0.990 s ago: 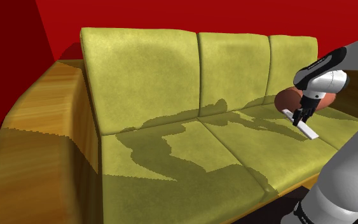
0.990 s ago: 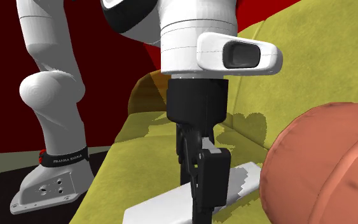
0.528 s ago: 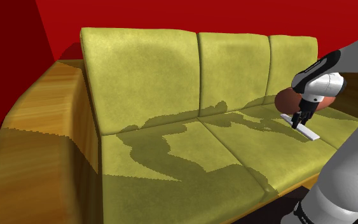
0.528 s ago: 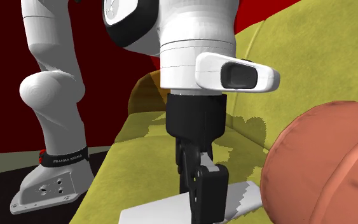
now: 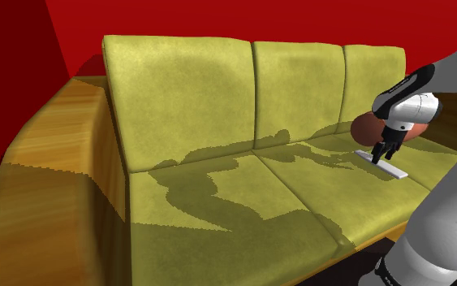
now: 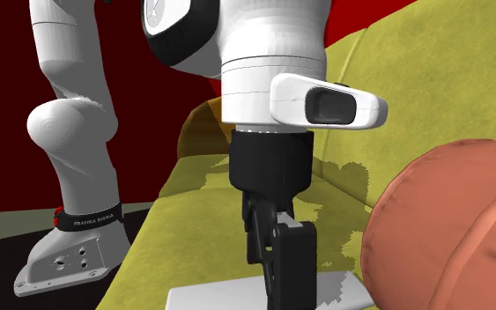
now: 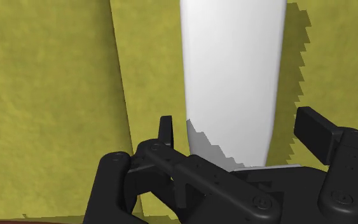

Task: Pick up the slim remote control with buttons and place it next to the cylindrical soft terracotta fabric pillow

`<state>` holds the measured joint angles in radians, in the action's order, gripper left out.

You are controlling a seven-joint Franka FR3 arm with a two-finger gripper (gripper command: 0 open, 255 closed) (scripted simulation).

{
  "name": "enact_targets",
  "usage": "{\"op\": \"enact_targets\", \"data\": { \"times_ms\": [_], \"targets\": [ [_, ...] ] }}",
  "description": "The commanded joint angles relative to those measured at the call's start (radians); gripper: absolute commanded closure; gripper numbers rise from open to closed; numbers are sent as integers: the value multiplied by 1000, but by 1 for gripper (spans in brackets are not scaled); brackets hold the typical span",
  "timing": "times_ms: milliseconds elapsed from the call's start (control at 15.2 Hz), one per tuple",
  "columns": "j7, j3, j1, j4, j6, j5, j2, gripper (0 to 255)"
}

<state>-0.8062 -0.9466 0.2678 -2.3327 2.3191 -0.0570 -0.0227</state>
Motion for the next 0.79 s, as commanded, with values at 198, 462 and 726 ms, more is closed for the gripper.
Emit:
{"op": "enact_targets", "data": {
  "times_ms": [198, 462, 726],
  "targets": [
    [70, 18, 2, 45, -110, -93, -99, 0],
    [83, 29, 8, 59, -139, -109, -119, 0],
    [82, 29, 8, 59, -139, -109, -119, 0]
  ]
}}
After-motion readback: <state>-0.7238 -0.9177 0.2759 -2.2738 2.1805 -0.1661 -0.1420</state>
